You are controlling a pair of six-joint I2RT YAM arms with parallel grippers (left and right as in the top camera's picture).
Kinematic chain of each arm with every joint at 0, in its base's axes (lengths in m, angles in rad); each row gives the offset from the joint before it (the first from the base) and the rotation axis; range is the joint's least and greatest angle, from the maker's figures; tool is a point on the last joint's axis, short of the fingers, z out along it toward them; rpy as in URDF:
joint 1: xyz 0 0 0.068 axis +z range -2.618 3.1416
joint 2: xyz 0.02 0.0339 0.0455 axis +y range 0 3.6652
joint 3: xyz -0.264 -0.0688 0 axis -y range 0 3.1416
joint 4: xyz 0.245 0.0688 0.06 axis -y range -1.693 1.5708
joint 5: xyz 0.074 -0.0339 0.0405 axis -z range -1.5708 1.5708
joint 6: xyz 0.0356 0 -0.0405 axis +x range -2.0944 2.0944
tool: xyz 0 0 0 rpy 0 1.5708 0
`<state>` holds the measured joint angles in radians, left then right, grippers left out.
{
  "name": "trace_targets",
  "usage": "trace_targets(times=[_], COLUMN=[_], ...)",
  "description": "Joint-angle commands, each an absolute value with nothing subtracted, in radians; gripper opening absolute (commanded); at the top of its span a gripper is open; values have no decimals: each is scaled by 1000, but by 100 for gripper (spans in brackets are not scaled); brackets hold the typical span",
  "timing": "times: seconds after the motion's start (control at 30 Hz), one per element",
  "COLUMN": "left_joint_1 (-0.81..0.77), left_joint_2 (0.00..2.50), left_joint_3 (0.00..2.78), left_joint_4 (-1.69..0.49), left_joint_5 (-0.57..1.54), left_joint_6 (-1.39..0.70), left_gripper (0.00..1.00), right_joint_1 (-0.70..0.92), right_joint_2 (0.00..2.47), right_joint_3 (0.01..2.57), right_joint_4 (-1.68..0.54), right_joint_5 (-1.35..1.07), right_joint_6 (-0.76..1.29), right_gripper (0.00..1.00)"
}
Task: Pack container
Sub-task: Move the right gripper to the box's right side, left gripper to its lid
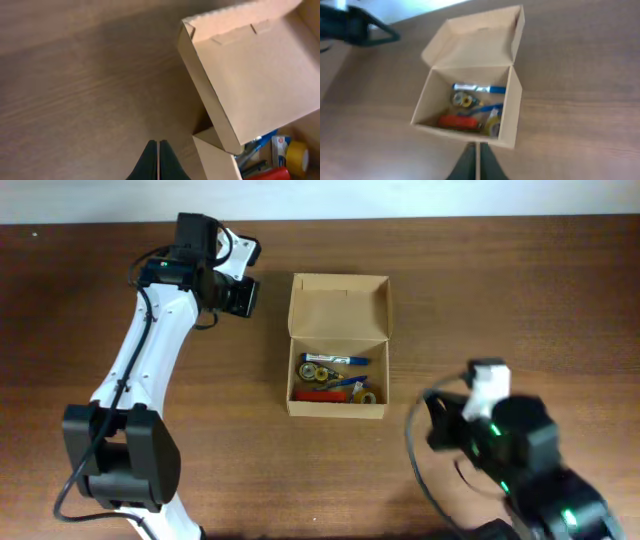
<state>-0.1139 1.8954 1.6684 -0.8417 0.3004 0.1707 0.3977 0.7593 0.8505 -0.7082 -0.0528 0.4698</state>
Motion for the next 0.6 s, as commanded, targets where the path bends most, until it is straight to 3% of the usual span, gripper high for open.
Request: trace_targets(times=[0.0, 0.17, 0.57], left_joint_1=[-105, -105, -104], left_joint_2=[1901, 1913, 2054], left_joint_3=[1683, 1683, 1683], left_joint_4=[-814, -761, -651], left_joint_5=[323, 325, 397], left_joint_6=[169, 151, 64], left_gripper=[2, 2, 2], right_joint_1=[390, 326, -43], right_joint_2=[914, 1166, 1477], right_joint_3=[846, 889, 919], right_joint_4=[-638, -493, -139], right_joint_5=[-22, -112, -540], right_joint_6=[477, 477, 476], right_gripper=[3, 4, 4])
